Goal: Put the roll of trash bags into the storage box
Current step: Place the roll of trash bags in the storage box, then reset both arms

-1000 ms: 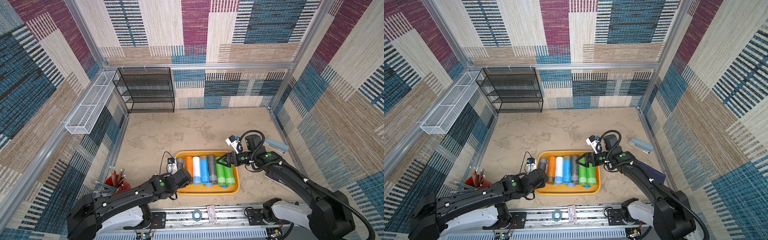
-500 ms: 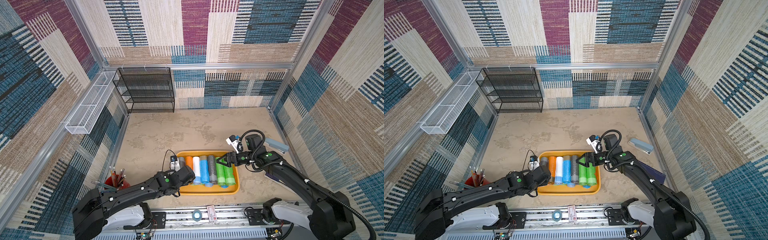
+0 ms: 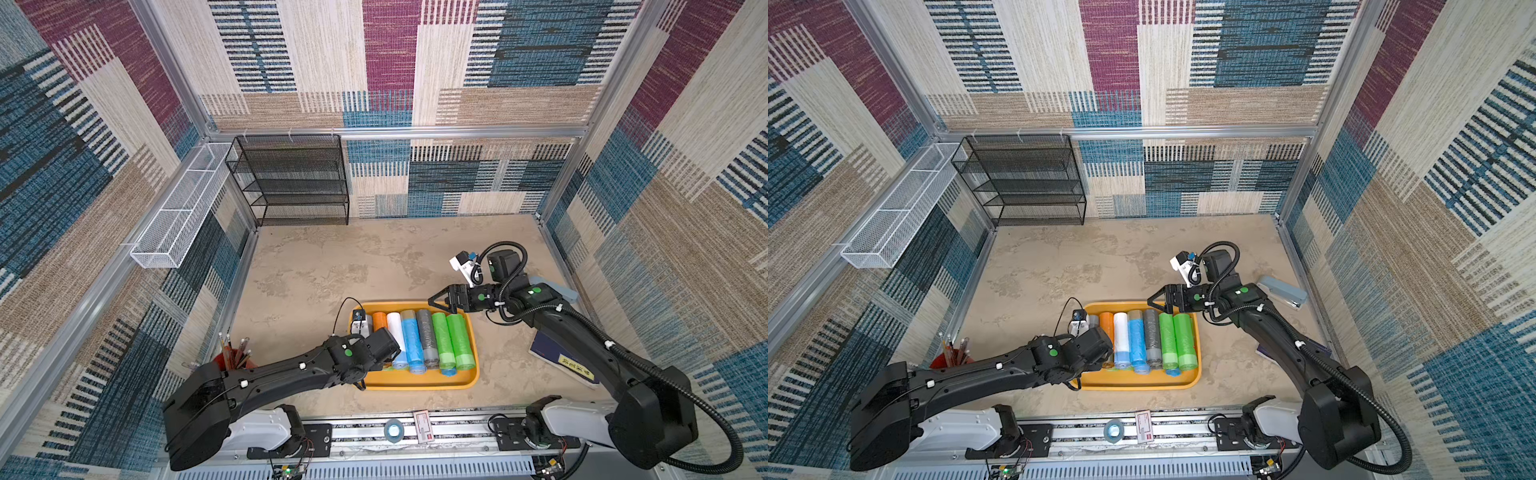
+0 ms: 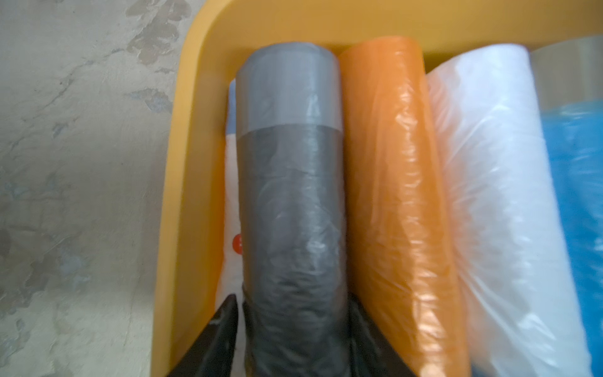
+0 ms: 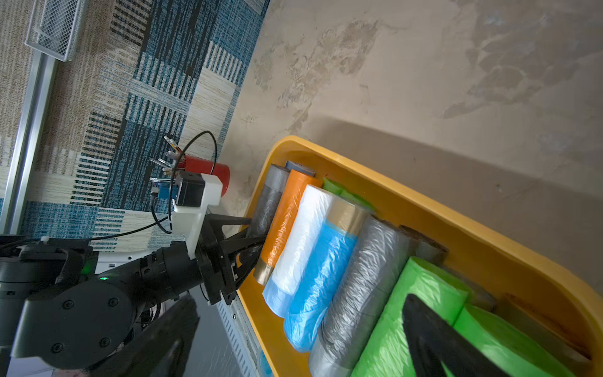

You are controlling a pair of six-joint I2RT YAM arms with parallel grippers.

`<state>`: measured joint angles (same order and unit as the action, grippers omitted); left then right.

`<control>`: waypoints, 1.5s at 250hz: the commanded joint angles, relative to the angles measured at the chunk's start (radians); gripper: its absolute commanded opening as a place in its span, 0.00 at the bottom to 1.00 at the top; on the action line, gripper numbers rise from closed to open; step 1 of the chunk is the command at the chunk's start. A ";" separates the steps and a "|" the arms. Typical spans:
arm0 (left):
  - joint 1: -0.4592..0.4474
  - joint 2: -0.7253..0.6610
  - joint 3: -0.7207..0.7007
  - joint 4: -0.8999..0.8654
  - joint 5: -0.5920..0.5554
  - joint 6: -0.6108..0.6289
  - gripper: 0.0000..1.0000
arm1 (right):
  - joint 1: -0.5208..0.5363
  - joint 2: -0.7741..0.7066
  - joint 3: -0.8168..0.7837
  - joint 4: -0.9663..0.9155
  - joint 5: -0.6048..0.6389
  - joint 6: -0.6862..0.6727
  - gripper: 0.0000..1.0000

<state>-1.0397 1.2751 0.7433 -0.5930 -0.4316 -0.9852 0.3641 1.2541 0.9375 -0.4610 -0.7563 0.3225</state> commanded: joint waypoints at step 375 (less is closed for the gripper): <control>0.339 -0.196 0.212 -0.115 0.115 0.434 0.74 | -0.151 -0.095 -0.069 0.195 0.106 0.125 0.99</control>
<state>-0.7704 1.0859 0.9306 -0.6720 -0.3798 -0.6579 0.2821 1.1816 0.8684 -0.3481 -0.6510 0.3874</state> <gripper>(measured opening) 0.731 0.994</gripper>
